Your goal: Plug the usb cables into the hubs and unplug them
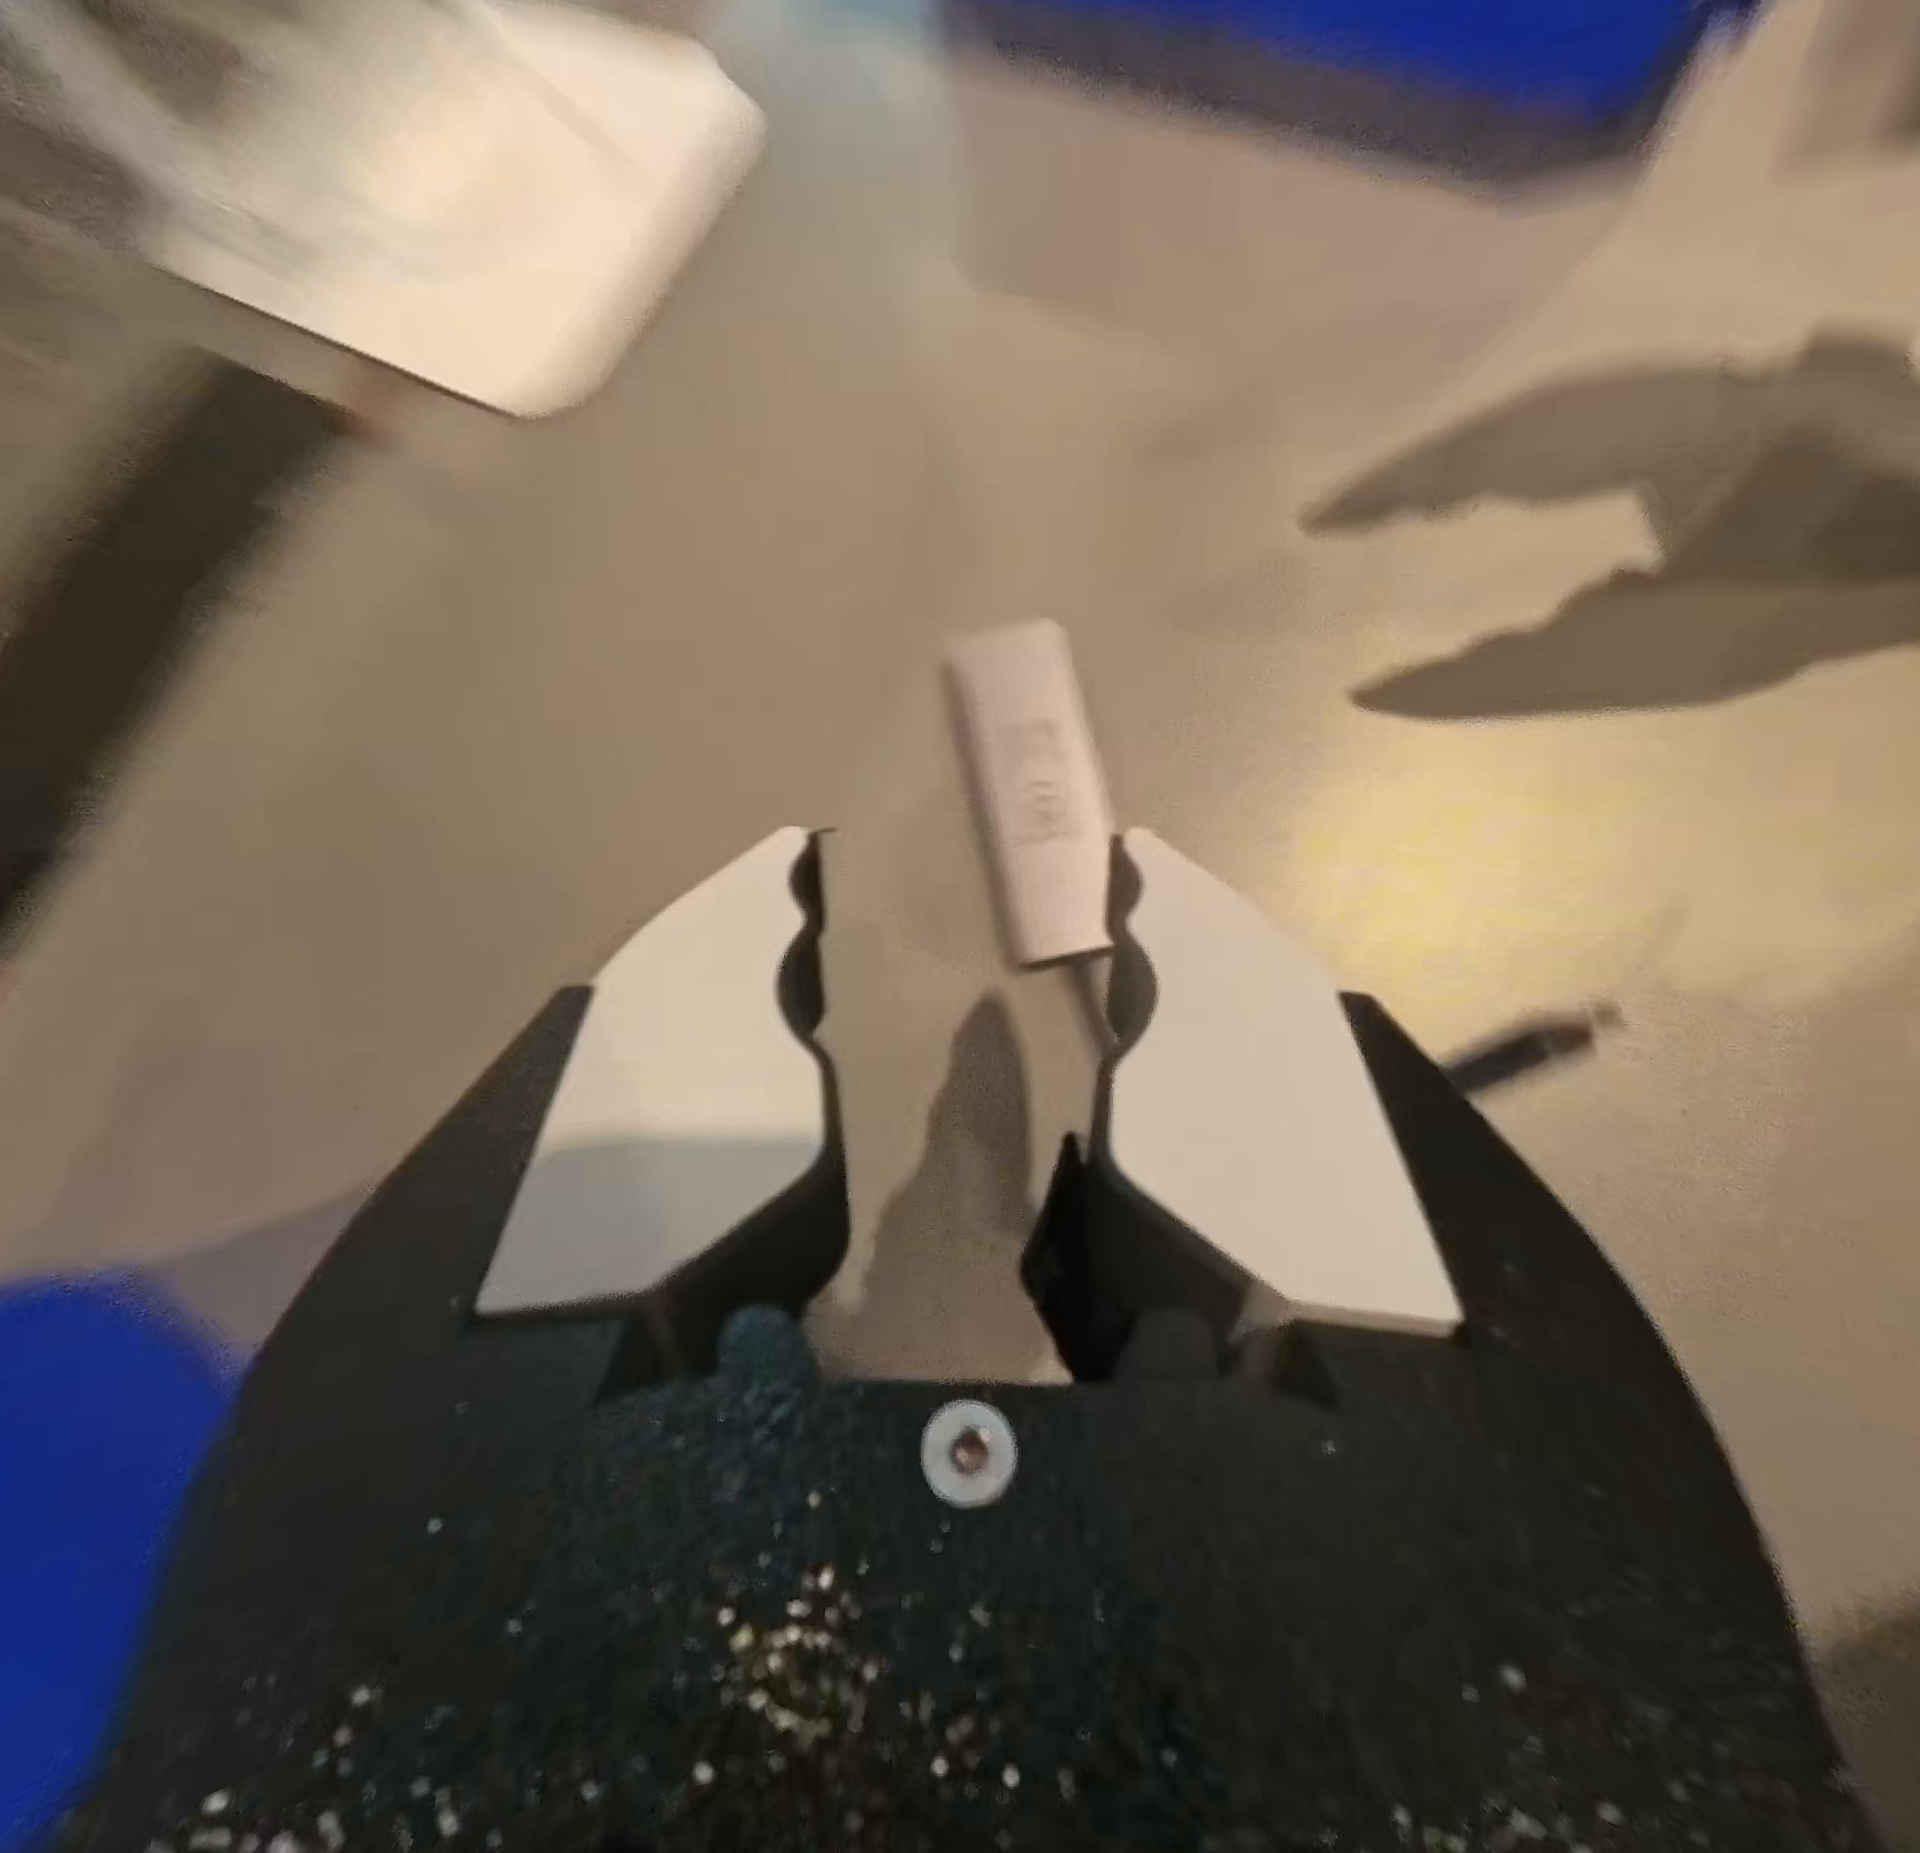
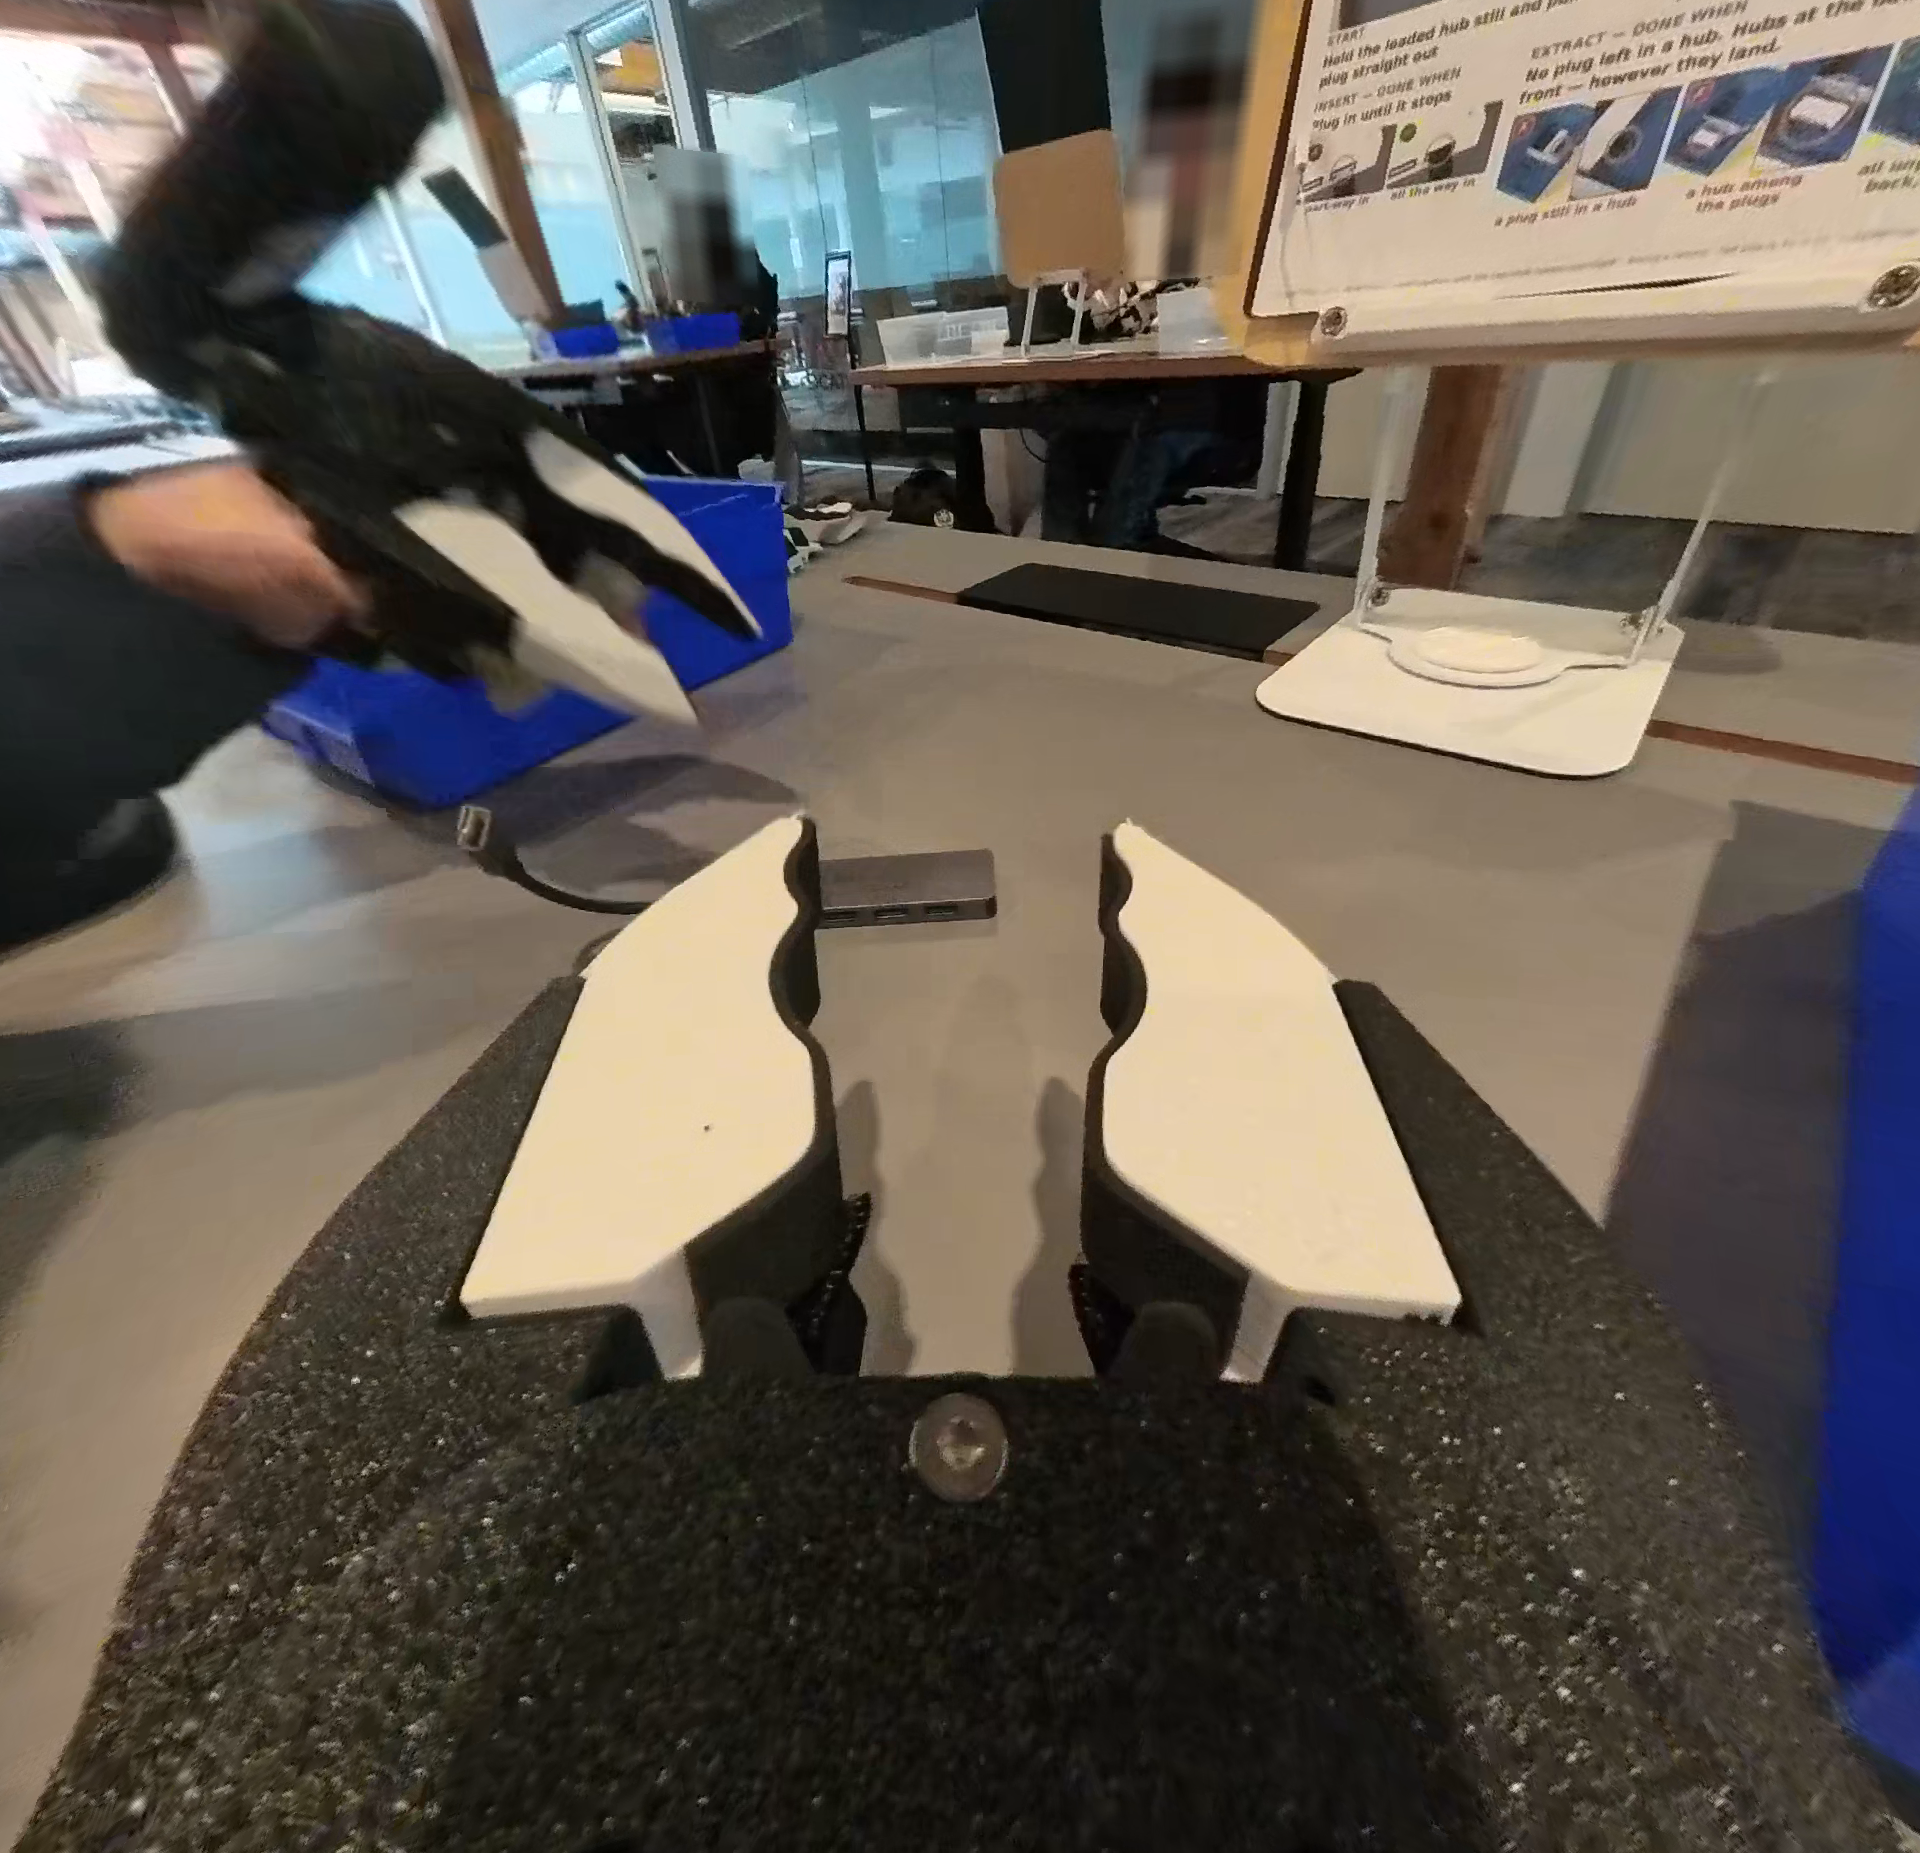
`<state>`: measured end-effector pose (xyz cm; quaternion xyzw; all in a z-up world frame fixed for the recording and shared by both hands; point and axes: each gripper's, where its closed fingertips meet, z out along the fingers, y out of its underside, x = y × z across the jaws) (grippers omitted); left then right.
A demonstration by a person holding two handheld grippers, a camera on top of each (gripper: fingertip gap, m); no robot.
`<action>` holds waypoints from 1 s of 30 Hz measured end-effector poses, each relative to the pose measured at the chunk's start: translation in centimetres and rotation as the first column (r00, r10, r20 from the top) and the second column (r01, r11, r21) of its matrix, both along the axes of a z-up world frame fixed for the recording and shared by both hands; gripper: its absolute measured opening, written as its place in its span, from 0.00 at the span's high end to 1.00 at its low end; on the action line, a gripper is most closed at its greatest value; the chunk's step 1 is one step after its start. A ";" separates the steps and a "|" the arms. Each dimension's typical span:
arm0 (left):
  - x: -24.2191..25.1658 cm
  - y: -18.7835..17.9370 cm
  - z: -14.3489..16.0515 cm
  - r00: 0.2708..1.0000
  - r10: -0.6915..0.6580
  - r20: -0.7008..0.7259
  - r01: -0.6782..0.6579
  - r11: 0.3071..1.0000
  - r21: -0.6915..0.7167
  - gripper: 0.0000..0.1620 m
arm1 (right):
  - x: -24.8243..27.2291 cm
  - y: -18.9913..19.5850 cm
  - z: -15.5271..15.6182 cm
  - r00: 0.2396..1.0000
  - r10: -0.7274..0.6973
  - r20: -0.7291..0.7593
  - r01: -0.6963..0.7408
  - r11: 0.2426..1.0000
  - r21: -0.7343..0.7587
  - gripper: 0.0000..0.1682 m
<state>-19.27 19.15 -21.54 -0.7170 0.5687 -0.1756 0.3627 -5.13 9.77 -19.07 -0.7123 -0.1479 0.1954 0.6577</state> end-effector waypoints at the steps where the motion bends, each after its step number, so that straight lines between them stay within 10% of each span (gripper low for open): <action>1: -1.7 0.4 2.1 0.998 0.044 0.042 -0.046 0.997 0.063 0.72 | -0.1 0.0 0.0 1.000 0.002 0.003 -0.002 1.000 -0.001 0.70; 6: -14.8 3.9 8.1 0.956 0.292 0.010 -0.276 0.892 0.358 0.84 | -0.4 -0.1 -0.1 1.000 0.015 0.009 -0.015 1.000 -0.007 0.70; 11: -23.8 5.6 2.5 0.903 0.247 -0.350 -0.100 0.916 0.388 0.80 | -0.5 0.0 -0.2 1.000 0.019 0.007 -0.019 1.000 -0.014 0.70; 18: -27.3 8.0 -3.9 0.765 0.220 -0.605 0.097 0.889 0.447 0.80 | -0.4 0.2 -0.7 1.000 0.023 -0.011 -0.024 0.999 -0.044 0.71; 30: -27.1 9.8 -6.8 0.760 0.182 -0.624 0.175 0.867 0.466 0.97 | -0.5 0.2 -1.0 0.999 0.037 -0.037 -0.039 0.996 -0.074 0.72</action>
